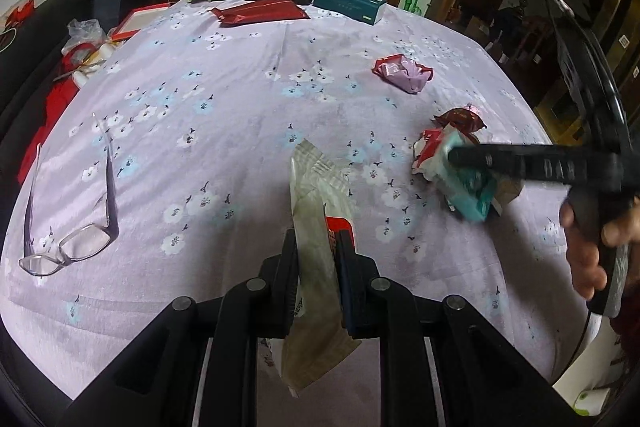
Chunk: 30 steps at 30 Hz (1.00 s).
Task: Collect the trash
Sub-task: 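Grasp the teal packet with the right gripper while the left gripper holds the paper bag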
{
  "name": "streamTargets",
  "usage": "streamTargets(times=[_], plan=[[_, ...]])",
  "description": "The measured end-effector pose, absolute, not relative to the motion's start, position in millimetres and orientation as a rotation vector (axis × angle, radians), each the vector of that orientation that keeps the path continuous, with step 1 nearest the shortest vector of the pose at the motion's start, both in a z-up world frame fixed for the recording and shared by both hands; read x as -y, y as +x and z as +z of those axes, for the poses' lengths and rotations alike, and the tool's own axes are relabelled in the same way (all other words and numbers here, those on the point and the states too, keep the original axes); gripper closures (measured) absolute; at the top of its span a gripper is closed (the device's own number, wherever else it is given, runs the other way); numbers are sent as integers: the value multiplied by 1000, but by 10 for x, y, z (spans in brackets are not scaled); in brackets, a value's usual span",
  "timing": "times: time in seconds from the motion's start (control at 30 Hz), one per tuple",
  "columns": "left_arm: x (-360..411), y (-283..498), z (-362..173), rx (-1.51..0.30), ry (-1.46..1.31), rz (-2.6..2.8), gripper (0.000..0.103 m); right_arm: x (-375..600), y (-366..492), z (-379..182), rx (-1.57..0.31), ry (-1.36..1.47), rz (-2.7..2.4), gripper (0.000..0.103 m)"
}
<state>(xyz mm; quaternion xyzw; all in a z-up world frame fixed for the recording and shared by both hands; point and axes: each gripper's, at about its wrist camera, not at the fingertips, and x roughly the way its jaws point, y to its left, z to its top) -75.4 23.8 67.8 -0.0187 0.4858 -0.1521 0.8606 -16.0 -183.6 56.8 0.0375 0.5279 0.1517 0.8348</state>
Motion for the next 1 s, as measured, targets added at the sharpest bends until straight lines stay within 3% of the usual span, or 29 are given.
streamTargets(times=[0.27, 0.87, 1.0], plan=[[-168, -736, 669, -1018, -32, -328, 86, 1771, -261, 505, -1124, -42, 325, 32], [-93, -740, 634, -1031, -29, -345, 86, 1648, -600, 398, -1201, -37, 445, 32], [-110, -741, 633, -1031, -35, -344, 86, 1577, -711, 398, -1203, -79, 476, 27]])
